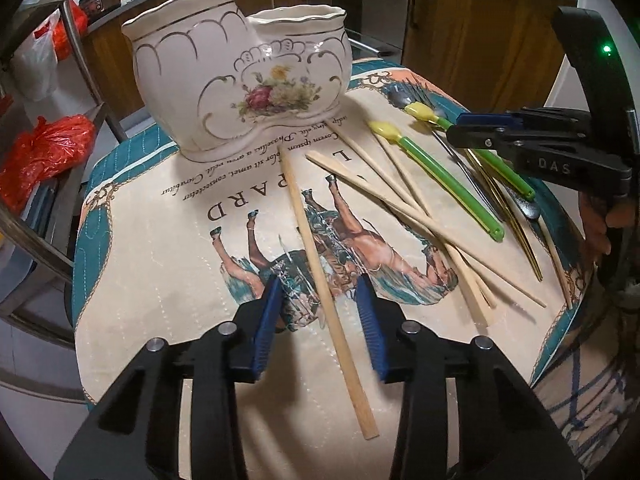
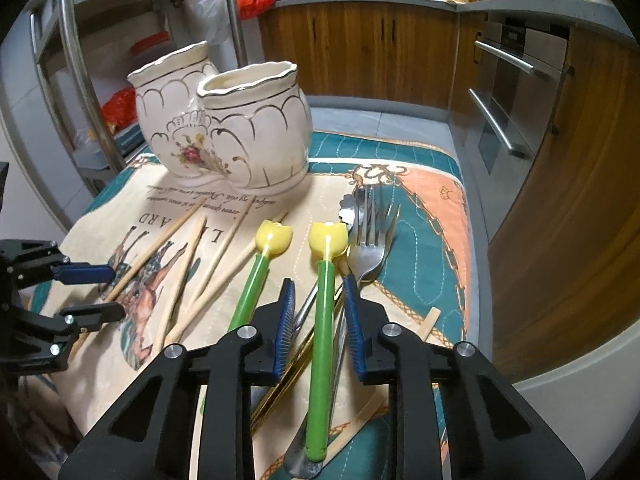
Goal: Organize utensils
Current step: 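Grasp the green tulip-topped spoon with the right tool while the left tool grasps a wooden chopstick, then lift and carry the spoon and chopstick with both tools over the ceramic pot, then drop the spoon into the smaller pot while the left tool drops the chopstick, then withdraw both open tools back toward the remaining utensils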
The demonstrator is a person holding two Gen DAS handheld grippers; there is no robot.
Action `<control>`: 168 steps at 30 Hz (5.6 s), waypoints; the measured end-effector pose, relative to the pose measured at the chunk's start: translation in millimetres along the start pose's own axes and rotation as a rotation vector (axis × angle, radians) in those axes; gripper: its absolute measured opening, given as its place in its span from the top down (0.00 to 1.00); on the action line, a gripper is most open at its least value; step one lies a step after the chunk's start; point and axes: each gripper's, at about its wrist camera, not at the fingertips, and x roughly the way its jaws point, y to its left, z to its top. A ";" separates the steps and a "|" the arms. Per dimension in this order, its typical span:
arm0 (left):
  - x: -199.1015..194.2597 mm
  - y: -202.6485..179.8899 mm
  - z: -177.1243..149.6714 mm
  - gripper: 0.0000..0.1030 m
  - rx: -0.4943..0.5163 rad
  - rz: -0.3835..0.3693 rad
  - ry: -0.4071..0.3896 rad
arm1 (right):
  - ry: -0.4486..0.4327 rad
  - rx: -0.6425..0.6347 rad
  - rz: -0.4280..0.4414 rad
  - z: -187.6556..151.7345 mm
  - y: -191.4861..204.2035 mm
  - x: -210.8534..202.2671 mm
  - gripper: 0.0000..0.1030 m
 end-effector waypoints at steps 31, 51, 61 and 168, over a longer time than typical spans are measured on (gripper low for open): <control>-50.9 33.7 -2.5 0.94 -0.057 -0.055 -0.263 | -0.260 0.022 0.038 18.9 7.7 -57.8 0.90; -100.6 91.3 81.1 0.94 -0.165 -0.098 -0.656 | -0.481 0.032 0.123 100.0 22.5 -85.6 0.90; -65.5 120.7 135.7 0.94 -0.280 -0.194 -0.760 | -0.543 0.115 0.115 122.7 15.2 -61.6 0.90; -11.0 13.2 22.4 0.05 -0.106 0.035 -0.219 | -0.224 0.195 -0.220 -6.6 -53.3 -60.9 0.05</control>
